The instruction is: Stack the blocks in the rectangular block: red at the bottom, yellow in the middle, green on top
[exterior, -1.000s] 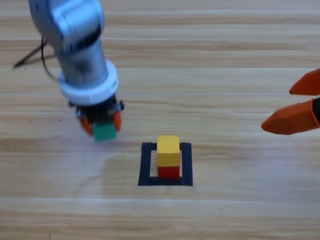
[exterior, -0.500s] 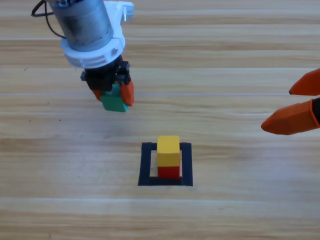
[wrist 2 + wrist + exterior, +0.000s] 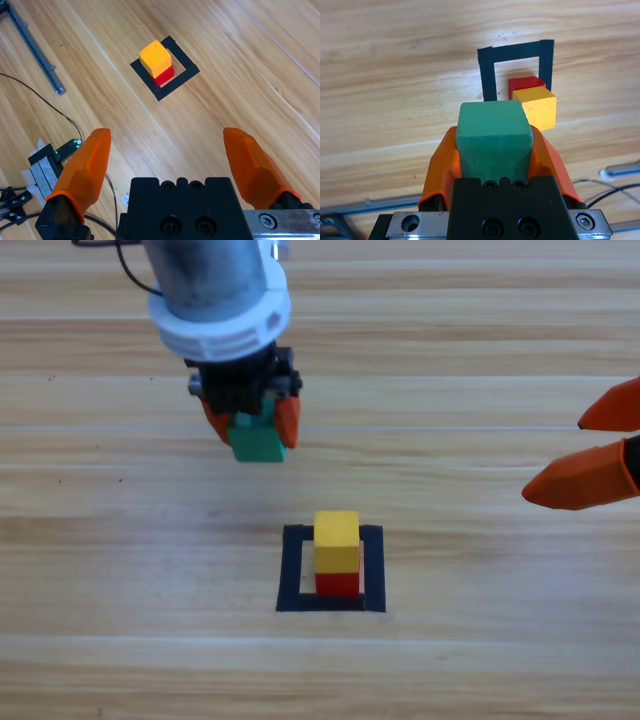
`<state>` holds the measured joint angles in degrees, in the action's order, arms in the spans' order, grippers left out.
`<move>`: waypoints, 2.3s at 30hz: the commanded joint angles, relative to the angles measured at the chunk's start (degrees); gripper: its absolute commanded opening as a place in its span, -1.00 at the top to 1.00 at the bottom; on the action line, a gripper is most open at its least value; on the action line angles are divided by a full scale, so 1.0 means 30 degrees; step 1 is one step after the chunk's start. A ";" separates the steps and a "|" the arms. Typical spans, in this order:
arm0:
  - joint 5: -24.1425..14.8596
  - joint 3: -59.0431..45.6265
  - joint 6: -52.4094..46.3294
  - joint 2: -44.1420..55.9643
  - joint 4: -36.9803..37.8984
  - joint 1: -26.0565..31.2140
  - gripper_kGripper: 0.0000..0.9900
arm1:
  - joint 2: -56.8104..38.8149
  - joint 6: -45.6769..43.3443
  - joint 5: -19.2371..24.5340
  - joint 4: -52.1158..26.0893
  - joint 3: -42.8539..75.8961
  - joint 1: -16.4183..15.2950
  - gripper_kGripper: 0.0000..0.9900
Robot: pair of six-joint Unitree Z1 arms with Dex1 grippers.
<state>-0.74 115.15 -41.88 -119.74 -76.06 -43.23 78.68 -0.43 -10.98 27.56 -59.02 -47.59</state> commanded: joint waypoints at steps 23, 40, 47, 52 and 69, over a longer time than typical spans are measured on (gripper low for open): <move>-0.1190 0.3131 -0.3853 -0.4353 -0.1042 -0.2991 1.00 | 0.0668 -0.0179 -0.0296 0.0188 0.0395 0.0483 -1.00; -0.1219 0.2868 -0.3941 -0.4411 -0.1071 -0.3460 1.00 | 0.0756 -0.0179 -0.0296 0.0188 0.0395 0.0483 -1.00; -0.1248 0.2692 -0.4146 -0.4353 -0.1130 -0.3782 1.00 | 0.0844 -0.0179 -0.0296 0.0188 0.0365 0.0483 -1.00; -0.1248 0.2692 -0.4175 -0.4353 -0.1100 -0.3782 1.00 | 0.0990 -0.0179 -0.0296 0.0188 0.0336 0.0483 -1.00; -0.1307 0.2194 -0.4087 -0.4411 -0.1100 -0.3723 1.00 | 0.1225 -0.0150 -0.0296 0.0188 0.0248 0.0483 -1.00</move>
<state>-4.27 122.74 -54.02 -131.05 -78.70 -53.38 79.26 -0.43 -10.98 27.57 -59.02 -47.59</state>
